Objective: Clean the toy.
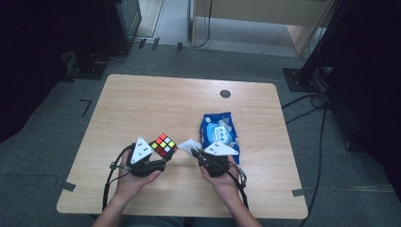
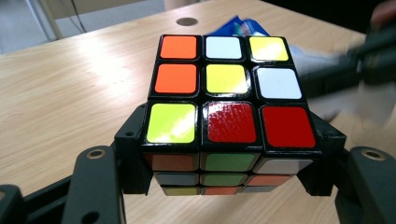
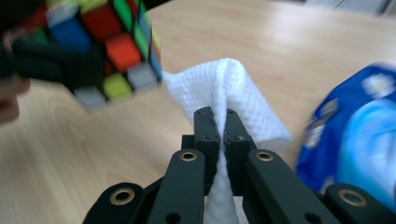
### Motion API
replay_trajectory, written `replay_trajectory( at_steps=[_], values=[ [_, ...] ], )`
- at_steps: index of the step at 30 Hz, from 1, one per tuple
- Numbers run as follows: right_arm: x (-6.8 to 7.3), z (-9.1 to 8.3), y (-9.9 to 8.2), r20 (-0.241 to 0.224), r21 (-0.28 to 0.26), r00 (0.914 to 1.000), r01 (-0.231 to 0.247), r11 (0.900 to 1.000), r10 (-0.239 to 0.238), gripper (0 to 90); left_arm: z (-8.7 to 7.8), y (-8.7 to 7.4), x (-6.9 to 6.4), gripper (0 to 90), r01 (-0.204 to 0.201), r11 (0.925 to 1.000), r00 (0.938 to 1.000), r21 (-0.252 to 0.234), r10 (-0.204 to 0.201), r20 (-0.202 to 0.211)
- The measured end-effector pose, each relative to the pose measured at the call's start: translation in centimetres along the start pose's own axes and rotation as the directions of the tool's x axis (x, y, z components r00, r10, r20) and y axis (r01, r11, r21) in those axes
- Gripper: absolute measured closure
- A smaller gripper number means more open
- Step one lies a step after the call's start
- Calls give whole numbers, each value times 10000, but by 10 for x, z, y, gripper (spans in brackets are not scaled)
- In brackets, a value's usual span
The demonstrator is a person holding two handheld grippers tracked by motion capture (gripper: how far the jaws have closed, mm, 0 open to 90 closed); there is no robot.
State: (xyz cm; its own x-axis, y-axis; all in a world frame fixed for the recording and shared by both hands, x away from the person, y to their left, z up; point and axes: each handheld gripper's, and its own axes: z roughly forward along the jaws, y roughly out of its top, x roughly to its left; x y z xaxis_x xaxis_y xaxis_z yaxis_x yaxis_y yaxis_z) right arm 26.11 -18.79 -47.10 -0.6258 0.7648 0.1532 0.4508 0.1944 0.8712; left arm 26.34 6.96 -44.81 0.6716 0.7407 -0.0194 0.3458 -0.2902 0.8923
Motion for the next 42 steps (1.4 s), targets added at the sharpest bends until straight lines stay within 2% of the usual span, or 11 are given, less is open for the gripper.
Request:
replay_trajectory(
  at_steps=[3, 5, 8, 11, 15, 20, 23, 26, 35, 39, 42],
  values=[
    [0, 7, -4, 30, 192, 10000, -29, 9998, 28, 859, -2, 1, 1, 342, 45, 10000, 10000, -63, -45, -2],
    [-1, 8, -5, -28, -223, 9999, 100, 9997, -101, 682, -3, 2, 2, 342, 96, 9999, 9999, -112, -95, 73],
    [0, 5, -3, -548, -571, 9978, 340, 9978, -371, 576, -3, 2, 3, 342, 174, 9998, 9998, -98, -173, 101],
    [9, 7, -6, -1491, -561, 9854, 751, 9956, -827, 408, -4, 3, 5, 342, 420, 9990, 9988, -123, -416, 249],
    [22, 17, -10, -1982, -623, 9735, 1034, 9927, -1138, 316, -4, 5, 1, 342, 607, 9981, 9968, -120, -600, 529],
    [31, 27, -13, -1841, -580, 9743, 1213, 9909, -1300, 305, -1, 7, -7, 342, 497, 9987, 9965, -60, -492, 677],
    [33, 29, -13, -1587, -869, 9833, 761, 9933, -893, 292, 2, 8, -12, 342, 477, 9988, 9960, 62, -481, 753],
    [33, 27, -11, -1361, -1167, 9863, 776, 9901, -933, 305, 3, 7, -13, 342, 500, 9987, 9956, 91, -506, 791],
    [32, 22, -11, -1229, -1303, 9701, 1934, 9724, -2094, 336, 4, 7, -14, 342, 414, 9987, 9924, 284, -444, 1152],
    [29, 20, -11, -1082, -1206, 9698, 2055, 9712, -2187, 335, 5, 7, -14, 342, 428, 9987, 9918, 285, -459, 1194],
    [25, 19, -10, -833, -1182, 9764, 1890, 9748, -1994, 361, 3, 7, -13, 341, 439, 9987, 9913, 277, -470, 1231]
  ],
)
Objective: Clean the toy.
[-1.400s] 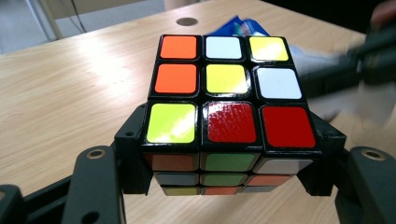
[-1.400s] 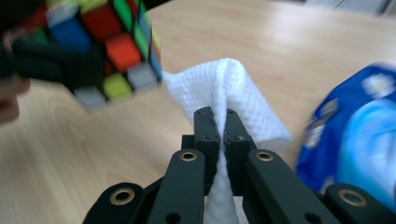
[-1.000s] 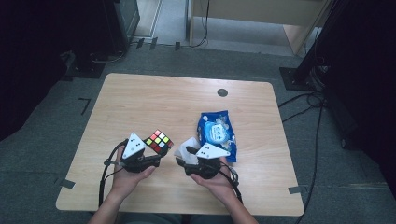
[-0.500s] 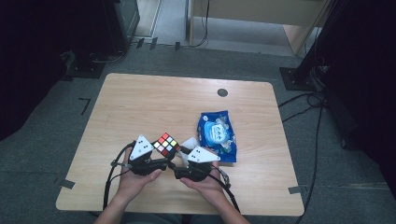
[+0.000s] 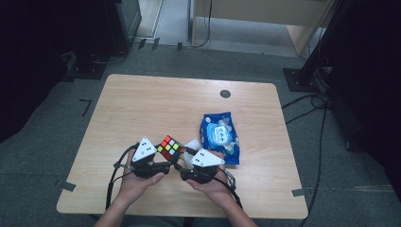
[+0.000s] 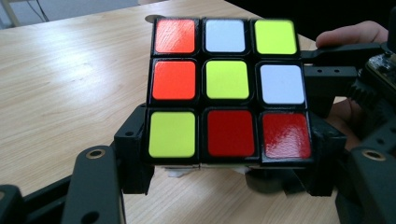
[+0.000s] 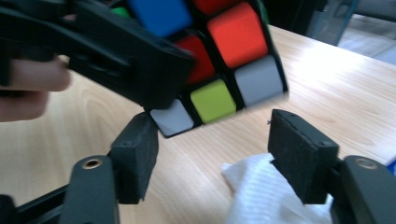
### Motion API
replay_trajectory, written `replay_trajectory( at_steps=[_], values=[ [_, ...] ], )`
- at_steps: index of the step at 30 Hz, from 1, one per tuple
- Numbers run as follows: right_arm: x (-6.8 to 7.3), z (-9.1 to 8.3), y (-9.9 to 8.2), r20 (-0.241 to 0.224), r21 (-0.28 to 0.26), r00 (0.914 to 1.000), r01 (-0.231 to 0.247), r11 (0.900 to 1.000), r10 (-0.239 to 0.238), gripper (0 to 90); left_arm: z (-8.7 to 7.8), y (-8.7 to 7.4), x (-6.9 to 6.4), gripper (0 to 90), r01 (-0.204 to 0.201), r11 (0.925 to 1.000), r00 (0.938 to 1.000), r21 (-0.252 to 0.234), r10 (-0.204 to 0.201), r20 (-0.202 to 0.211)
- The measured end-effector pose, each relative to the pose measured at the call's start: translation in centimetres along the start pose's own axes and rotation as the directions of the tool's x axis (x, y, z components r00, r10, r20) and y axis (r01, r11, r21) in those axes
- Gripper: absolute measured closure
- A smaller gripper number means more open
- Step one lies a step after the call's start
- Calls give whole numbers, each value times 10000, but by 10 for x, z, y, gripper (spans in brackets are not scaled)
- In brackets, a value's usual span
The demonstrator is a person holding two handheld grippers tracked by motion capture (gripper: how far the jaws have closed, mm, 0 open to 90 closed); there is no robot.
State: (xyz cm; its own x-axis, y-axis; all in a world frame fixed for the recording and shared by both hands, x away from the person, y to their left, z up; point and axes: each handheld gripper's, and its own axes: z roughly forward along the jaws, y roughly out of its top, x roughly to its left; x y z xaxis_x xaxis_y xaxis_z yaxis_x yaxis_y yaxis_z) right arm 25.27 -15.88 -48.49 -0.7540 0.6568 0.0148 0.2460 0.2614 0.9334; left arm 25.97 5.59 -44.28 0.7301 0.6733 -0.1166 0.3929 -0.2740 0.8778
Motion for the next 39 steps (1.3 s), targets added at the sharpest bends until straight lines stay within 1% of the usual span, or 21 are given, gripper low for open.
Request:
replay_trajectory(
  at_steps=[3, 8, 9, 10, 11, 12, 13, 14, 16, 17, 18, 19, 20, 21, 22, 24, 25, 26, 29, 33, 39],
  values=[
    [-6, -2, -1, 109, -82, 9997, -214, 9997, 215, 373, -1, 0, 1, 342, -21, 10000, 10000, 11, 21, 74],
    [-6, -4, 0, 147, -60, 9998, -93, 9999, 94, 393, -1, 0, -2, 344, -214, 9996, 9998, -164, 213, -52],
    [-7, -4, 0, 272, -12, 9996, -44, 10000, 44, 410, -2, 0, -2, 344, -215, 9995, 9997, -222, 213, -89],
    [-9, -4, -1, 767, 120, 9969, -199, 9997, 189, 529, -4, 0, -1, 344, -207, 9994, 9998, -287, 207, -12],
    [-13, -6, -1, 1082, 5, 9924, -587, 9983, 583, 542, -5, 0, -1, 344, -344, 9991, 9993, -232, 347, 112],
    [-19, -8, -1, 1127, -152, 9872, -1116, 9936, 1126, 545, -4, -1, -2, 344, -440, 9988, 9990, -211, 440, -3],
    [-25, -11, -1, 984, -390, 9820, -1580, 9867, 1611, 552, -4, -2, -2, 344, -415, 9989, 9991, -214, 415, -1],
    [-28, -13, -1, 903, -540, 9792, -1773, 9827, 1816, 579, -3, -2, -1, 344, -334, 9990, 9993, -292, 338, 138],
    [-31, -15, 0, 859, -585, 9789, -1809, 9818, 1855, 611, -3, -2, -2, 344, -316, 9988, 9991, -383, 327, 281],
    [-30, -17, -1, 604, -493, 9804, -1845, 9816, 1873, 690, -2, -2, -4, 344, -498, 9978, 9974, -431, 520, 501],
    [-29, -17, -1, 655, -471, 9812, -1788, 9828, 1817, 733, -2, -2, -4, 344, -498, 9978, 9974, -431, 520, 501],
    [-28, -18, 0, 581, -536, 9799, -1877, 9808, 1907, 772, 0, -3, -7, 344, -715, 9970, 9956, -287, 730, 579],
    [-28, -18, 0, 581, -536, 9799, -1877, 9808, 1907, 772, 0, -3, -7, 344, -715, 9970, 9956, -287, 730, 579],
    [-27, -20, 2, 172, -838, 9808, -1922, 9778, 1943, 824, 3, -5, -9, 343, -840, 9964, 9945, -87, 844, 617],
    [-25, -21, 4, 96, -871, 9803, -1959, 9767, 1975, 857, 4, -5, -9, 344, -825, 9965, 9943, -102, 830, 673],
    [-25, -21, 5, 99, -823, 9824, -1849, 9793, 1863, 862, 3, -5, -8, 343, -765, 9970, 9943, -93, 769, 745],
    [-26, -21, 4, -199, -787, 9766, -2150, 9734, 2141, 868, 3, -4, -8, 343, -807, 9967, 9940, -31, 807, 743],
    [-26, -20, 3, -245, -761, 9756, -2194, 9727, 2182, 868, 3, -4, -8, 343, -807, 9967, 9940, -31, 807, 743],
    [-24, -20, 2, -140, -648, 9809, -1945, 9788, 1940, 875, 4, -5, -8, 343, -914, 9958, 9925, 51, 907, 814],
    [-23, -22, 4, -73, -749, 9834, -1811, 9806, 1811, 876, 3, -5, -7, 342, -787, 9969, 9924, 44, 779, 955],
    [-19, -23, 5, 22, -762, 9863, -1640, 9835, 1646, 876, 3, -5, -7, 341, -817, 9966, 9913, 96, 802, 1045]
  ],
)
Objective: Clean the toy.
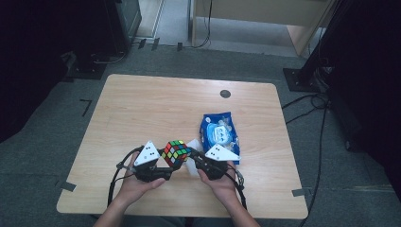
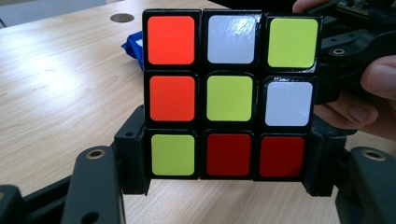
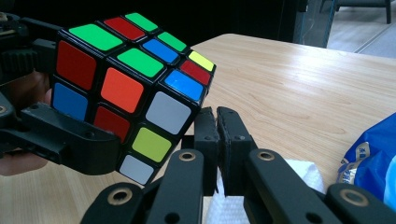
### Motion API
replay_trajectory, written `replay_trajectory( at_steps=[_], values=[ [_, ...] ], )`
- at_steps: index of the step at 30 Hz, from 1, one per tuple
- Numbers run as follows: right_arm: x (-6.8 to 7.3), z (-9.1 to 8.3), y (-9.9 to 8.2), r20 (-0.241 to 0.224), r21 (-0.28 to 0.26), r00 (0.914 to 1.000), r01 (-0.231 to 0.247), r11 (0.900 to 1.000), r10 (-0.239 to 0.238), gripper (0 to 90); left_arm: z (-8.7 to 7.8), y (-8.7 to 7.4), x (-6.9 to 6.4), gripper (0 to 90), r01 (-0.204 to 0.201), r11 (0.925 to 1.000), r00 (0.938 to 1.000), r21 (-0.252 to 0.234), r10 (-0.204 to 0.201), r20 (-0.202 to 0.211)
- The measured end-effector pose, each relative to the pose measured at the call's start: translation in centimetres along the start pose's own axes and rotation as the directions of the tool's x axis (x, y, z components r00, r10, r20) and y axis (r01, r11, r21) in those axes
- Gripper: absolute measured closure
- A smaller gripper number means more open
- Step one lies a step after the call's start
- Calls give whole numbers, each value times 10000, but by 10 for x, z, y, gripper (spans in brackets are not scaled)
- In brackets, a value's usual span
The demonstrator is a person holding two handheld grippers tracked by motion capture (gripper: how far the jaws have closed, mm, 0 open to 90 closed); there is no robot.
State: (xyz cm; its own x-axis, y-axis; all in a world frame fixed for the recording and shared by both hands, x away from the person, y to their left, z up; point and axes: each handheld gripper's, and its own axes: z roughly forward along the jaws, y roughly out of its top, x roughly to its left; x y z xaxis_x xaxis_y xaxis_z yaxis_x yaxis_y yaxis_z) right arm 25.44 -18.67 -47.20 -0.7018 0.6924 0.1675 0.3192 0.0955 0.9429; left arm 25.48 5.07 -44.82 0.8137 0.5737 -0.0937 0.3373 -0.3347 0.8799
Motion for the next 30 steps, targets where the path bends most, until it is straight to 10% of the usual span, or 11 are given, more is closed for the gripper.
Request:
replay_trajectory(
  at_steps=[30],
  values=[
    [6, -5, 1, 60, 121, 9994, 349, 9993, -350, 876, 3, -2, 0, 339, -266, 9995, 9992, 144, 261, 294]
  ],
)
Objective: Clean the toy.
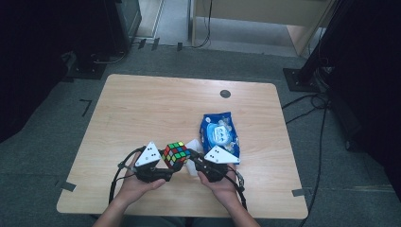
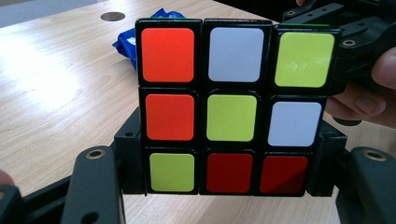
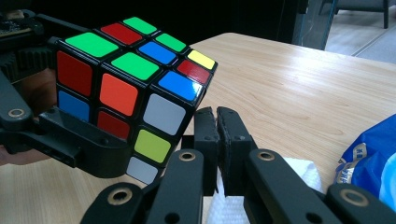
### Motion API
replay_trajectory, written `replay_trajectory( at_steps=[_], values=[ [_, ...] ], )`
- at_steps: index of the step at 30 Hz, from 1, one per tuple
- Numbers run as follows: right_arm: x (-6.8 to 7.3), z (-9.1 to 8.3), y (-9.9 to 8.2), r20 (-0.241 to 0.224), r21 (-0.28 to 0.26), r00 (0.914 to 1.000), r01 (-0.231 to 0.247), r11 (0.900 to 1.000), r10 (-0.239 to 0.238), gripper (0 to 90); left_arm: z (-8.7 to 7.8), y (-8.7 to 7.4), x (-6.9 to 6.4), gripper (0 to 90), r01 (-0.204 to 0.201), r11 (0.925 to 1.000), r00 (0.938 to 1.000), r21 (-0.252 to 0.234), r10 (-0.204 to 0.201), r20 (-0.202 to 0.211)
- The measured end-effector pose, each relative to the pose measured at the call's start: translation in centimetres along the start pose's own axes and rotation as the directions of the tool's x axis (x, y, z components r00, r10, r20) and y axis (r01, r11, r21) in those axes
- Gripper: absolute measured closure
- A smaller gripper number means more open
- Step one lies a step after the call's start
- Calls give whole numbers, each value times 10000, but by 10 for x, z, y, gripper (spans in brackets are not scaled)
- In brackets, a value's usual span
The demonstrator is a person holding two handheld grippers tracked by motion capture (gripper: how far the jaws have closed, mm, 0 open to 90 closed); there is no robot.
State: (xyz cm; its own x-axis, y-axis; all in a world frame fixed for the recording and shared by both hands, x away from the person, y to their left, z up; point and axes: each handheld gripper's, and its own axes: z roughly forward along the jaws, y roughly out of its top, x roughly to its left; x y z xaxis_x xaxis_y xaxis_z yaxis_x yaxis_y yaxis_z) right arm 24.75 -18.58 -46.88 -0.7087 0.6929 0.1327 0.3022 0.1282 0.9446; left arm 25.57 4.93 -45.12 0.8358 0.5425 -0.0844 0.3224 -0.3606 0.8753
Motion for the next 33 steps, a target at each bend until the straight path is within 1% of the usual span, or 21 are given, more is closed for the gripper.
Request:
replay_trajectory(
  at_steps=[4, 6, 7, 8, 9, 10, 12, 13, 14, 15, 16, 17, 18, 19, 21, 22, 23, 27, 29, 32, 33],
  values=[
    [1, 0, 0, -19, -10, 10000, 19, 10000, -19, 879, 1, 0, 0, 338, -48, 10000, 10000, 71, 48, -21],
    [1, 0, 0, -16, -7, 10000, 79, 10000, -79, 876, 0, 0, -2, 339, -222, 9997, 9996, 50, 223, -193],
    [1, 0, 0, 26, -6, 9999, 117, 9999, -117, 844, 0, 0, -2, 339, -222, 9997, 9996, 50, 223, -193],
    [1, -1, 2, 302, -40, 9993, 203, 9998, -202, 811, 0, 0, -4, 341, -378, 9993, 9978, 10, 378, -536],
    [1, -1, 2, 302, -40, 9993, 203, 9998, -202, 811, 1, 0, -6, 341, -524, 9986, 9950, 39, 526, -851],
    [-2, -6, 7, 772, -343, 9958, -476, 9983, 501, 688, 0, 0, -6, 341, -480, 9988, 9931, -55, 472, -1071],
    [-5, -12, 12, 439, -782, 9841, -1685, 9826, 1722, 649, 0, -1, -4, 341, -323, 9994, 9935, -136, 307, -1094],
    [-5, -12, 12, 439, -782, 9841, -1685, 9826, 1722, 649, 0, -1, -4, 341, -323, 9994, 9935, -136, 307, -1094],
    [-4, -14, 15, 513, -880, 9802, -1862, 9786, 1912, 595, -1, -1, -3, 341, -244, 9996, 9924, -166, 223, -1207],
    [0, -16, 18, 360, -958, 9715, -2301, 9684, 2344, 409, 0, -2, 0, 341, -68, 9999, 9915, -83, 57, -1302],
    [1, -16, 20, 41, -963, 9637, -2654, 9593, 2670, 377, 1, -3, 1, 341, -16, 10000, 9915, -60, 8, -1298],
    [1, -16, 20, 41, -963, 9637, -2654, 9593, 2670, 377, 1, -3, 1, 341, -16, 10000, 9915, -60, 8, -1298],
    [4, -14, 21, -114, -945, 9476, -3189, 9431, 3193, 318, 3, -4, 0, 341, -19, 10000, 9909, -29, 15, -1343],
    [5, -13, 22, -153, -871, 9403, -3401, 9364, 3401, 278, 4, -4, -1, 341, -10, 10000, 9913, -42, 4, -1317],
    [6, -9, 22, -237, -655, 9292, -3696, 9269, 3688, 203, 6, -4, -3, 341, -31, 10000, 9914, -22, 28, -1312],
    [6, -9, 22, -237, -655, 9292, -3696, 9269, 3688, 203, 6, -4, -3, 341, -31, 10000, 9914, -22, 28, -1312],
    [8, -7, 22, -290, -465, 9222, -3865, 9211, 3855, 155, 7, -4, -4, 341, 0, 10000, 9920, -37, -4, -1259],
    [14, -1, 22, -303, -173, 9217, -3874, 9217, 3868, 151, 12, -7, -6, 341, 146, 9999, 9930, -61, -152, -1170],
    [16, 3, 20, -234, -8, 9216, -3876, 9218, 3875, 152, 15, -7, -10, 341, 10, 10000, 9932, -30, -13, -1165],
    [19, 9, 18, -20, 330, 9192, -3936, 9187, 3938, 209, 18, -7, -16, 341, -240, 9997, 9938, -58, 232, -1088],
    [20, 10, 17, 74, 387, 9184, -3956, 9176, 3957, 283, 18, -7, -18, 341, -348, 9994, 9934, -39, 341, -1099]
  ],
)
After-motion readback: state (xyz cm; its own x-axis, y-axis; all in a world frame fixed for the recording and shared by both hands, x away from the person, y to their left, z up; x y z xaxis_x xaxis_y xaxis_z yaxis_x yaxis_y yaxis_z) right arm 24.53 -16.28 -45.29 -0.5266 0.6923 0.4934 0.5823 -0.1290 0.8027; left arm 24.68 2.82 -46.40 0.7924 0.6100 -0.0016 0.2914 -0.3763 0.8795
